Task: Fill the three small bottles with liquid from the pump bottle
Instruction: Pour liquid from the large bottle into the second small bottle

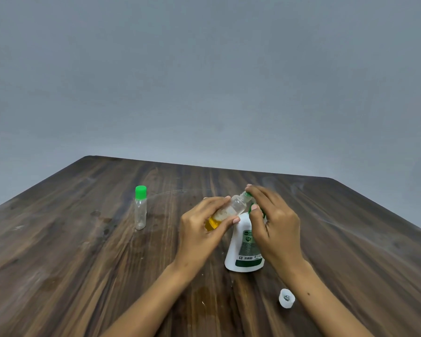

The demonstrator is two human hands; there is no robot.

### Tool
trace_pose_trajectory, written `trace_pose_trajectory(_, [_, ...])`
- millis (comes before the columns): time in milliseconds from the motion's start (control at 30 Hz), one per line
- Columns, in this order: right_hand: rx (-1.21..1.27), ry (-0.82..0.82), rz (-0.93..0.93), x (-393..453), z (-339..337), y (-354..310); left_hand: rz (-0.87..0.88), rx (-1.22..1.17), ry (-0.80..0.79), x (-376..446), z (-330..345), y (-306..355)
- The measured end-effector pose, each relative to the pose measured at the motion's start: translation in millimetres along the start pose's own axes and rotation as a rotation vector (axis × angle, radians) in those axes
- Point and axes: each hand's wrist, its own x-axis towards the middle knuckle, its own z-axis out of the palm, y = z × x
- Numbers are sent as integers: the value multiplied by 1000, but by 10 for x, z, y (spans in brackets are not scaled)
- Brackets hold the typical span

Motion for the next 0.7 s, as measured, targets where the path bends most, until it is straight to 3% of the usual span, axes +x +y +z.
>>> trace_pose_trajectory(700, [12,-4,33,-12,-11,-24,-1,-1,-6,-15,-17,8])
